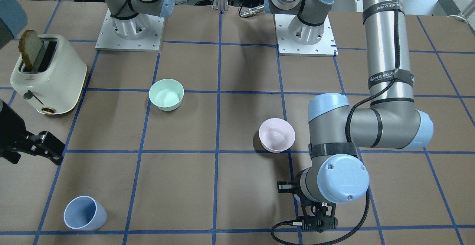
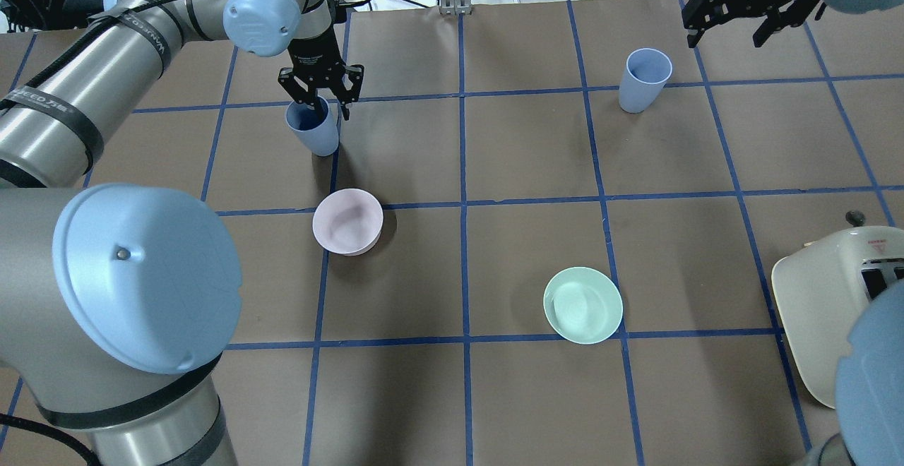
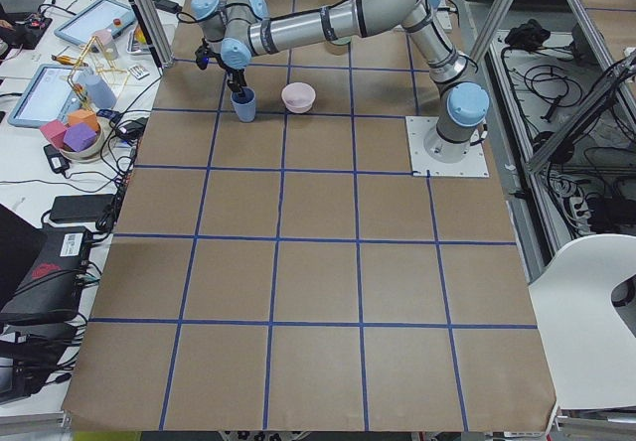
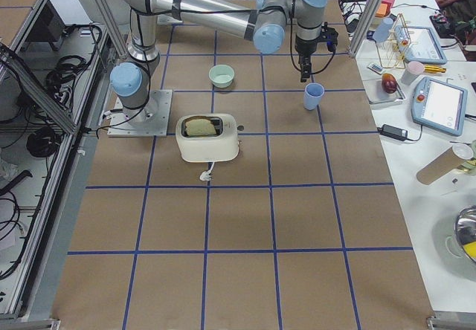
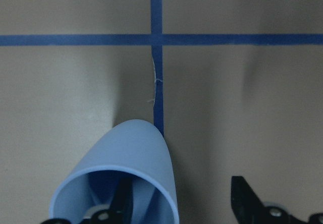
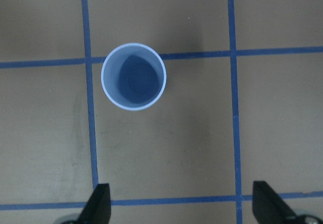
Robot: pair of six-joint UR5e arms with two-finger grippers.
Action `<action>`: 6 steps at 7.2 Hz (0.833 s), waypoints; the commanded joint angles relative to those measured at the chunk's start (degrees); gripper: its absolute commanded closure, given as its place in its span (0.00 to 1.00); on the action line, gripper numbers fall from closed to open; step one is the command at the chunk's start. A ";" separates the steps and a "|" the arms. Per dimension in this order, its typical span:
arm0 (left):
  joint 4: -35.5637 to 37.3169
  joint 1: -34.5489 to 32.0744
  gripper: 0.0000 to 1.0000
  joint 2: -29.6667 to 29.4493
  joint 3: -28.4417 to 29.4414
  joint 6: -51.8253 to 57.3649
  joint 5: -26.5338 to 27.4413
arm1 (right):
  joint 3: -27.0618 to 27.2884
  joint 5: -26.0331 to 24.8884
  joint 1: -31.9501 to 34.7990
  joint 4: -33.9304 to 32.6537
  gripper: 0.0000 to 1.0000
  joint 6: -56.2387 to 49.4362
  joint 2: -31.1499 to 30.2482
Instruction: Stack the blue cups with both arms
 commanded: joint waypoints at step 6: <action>-1.45 -13.49 1.00 5.07 -0.44 -15.22 -1.65 | -10.31 1.57 0.26 -1.89 0.00 -2.92 17.01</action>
